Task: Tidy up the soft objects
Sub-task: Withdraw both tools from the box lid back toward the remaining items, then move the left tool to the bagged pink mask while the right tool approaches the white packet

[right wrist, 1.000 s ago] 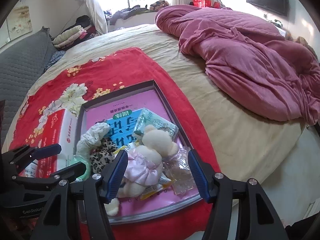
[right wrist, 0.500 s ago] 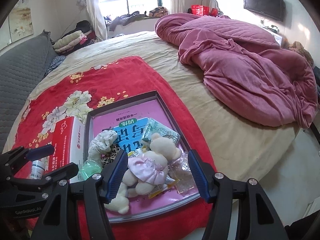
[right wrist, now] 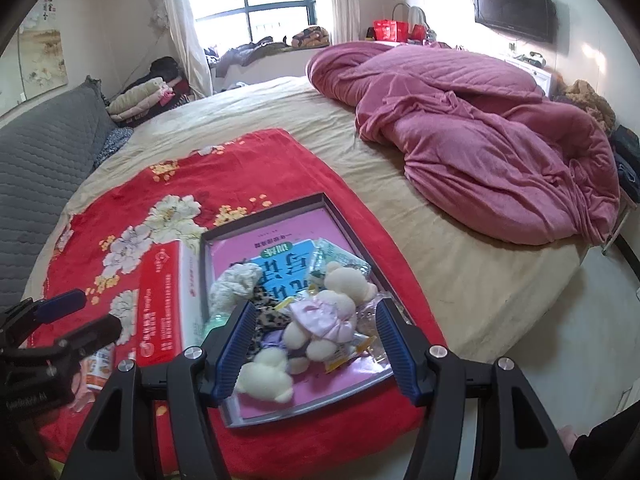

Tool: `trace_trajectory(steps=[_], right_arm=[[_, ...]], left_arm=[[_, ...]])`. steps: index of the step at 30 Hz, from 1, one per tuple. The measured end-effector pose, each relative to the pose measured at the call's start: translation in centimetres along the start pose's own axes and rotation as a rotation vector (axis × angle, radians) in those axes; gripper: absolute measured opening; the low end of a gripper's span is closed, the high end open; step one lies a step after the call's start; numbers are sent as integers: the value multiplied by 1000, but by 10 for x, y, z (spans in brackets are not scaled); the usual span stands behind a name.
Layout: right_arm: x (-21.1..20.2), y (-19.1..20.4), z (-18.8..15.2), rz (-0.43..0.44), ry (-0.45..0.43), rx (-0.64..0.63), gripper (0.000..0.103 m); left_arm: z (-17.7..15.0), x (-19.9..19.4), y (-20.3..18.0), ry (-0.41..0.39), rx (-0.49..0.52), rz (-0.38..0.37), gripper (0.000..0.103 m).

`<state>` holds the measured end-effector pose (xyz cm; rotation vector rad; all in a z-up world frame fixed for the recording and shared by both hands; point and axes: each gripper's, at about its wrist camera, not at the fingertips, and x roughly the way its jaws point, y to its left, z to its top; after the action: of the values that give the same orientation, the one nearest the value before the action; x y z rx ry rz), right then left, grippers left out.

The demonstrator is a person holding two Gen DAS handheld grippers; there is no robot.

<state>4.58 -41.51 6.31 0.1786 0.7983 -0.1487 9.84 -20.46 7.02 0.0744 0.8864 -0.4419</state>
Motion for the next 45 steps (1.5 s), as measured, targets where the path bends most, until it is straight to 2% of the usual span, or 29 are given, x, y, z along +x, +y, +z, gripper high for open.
trace_trajectory(steps=[13,20,28,36,45], right_arm=[[-47,43,5,60,-89,-19,62],[-65,74,-1,90,-106,-61,62],[-79,117,-20,145,-105,-124,62],[-76,165,-40,205,-76,-201,62],[-59,204,-76,220,-13,-301,62]], left_arm=[[-20,-76,91,-77,-109,91,79],[-43,-104,126,-99,-173,116,79],[-79,-130,168,-89,-238,168,79],[-121,-134,197,-45,-290,209,79],[-159,-114,212,26,-332,210,79]])
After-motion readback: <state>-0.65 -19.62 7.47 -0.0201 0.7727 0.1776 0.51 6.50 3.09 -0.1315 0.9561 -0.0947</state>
